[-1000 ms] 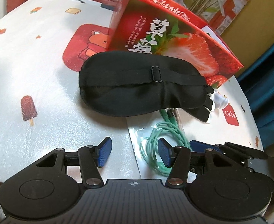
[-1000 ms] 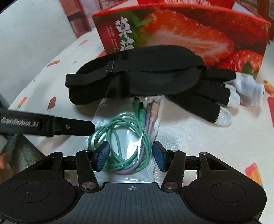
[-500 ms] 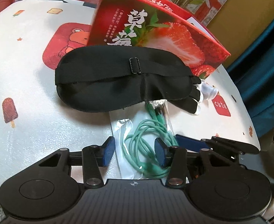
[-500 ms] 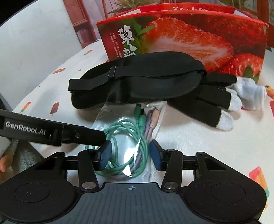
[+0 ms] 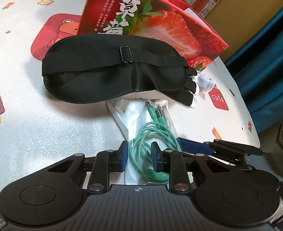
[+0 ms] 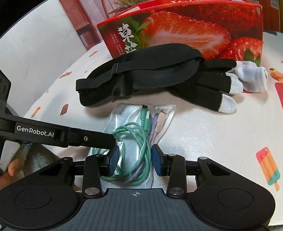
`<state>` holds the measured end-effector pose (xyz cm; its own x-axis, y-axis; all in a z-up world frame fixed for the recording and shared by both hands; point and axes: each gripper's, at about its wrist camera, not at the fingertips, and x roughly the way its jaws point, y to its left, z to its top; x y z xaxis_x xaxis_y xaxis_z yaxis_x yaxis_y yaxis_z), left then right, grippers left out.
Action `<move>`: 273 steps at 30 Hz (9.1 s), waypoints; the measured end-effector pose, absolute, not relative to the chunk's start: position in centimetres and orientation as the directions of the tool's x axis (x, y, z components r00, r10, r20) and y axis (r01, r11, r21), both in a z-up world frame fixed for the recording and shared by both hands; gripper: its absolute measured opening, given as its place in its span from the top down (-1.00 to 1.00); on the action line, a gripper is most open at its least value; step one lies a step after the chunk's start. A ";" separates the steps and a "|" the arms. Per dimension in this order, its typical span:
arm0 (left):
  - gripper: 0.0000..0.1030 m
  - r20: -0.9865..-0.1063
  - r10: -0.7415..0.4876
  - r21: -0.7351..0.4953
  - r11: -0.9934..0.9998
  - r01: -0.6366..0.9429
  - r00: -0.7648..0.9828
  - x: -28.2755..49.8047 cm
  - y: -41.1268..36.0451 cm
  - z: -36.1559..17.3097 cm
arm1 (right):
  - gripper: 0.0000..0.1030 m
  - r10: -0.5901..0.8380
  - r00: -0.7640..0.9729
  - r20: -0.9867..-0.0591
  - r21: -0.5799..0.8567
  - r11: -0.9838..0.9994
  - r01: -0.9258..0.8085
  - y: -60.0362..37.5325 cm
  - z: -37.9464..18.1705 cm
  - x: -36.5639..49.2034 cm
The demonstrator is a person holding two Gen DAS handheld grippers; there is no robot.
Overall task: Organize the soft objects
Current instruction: 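Close the left tool on the cable bag while the right tool also grips it, then lift the cable bag with both tools and carry it over the red box, then open both tools to drop the cable bag into the box, then withdraw, then lower the left tool onto the black eye mask and close on its strap, then lift the black eye mask with the left tool and release it into the box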
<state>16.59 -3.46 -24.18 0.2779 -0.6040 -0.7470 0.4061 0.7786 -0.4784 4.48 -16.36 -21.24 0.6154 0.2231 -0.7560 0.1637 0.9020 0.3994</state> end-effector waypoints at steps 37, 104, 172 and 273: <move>0.51 -0.712 -0.615 -0.404 0.754 0.518 0.340 15.1 -3.7 -22.0 | 0.51 0.179 0.669 -0.721 0.399 0.897 0.190 -16.9 -20.0 3.4; 0.51 -0.577 -0.666 -0.317 0.717 0.621 0.473 33.1 -12.4 -10.0 | 0.58 0.068 0.834 -0.547 0.374 0.912 0.171 -30.7 -11.7 21.3; -0.19 -0.667 -0.463 -0.262 0.879 0.398 0.583 21.2 -2.0 -14.7 | -0.14 0.022 0.762 -0.647 0.244 0.953 0.179 -21.6 -16.8 12.5; 0.83 -0.579 -0.456 -0.367 0.886 0.283 0.676 20.0 1.5 -14.3 | 0.81 0.041 0.812 -0.582 0.293 0.942 0.163 -21.8 -15.2 11.7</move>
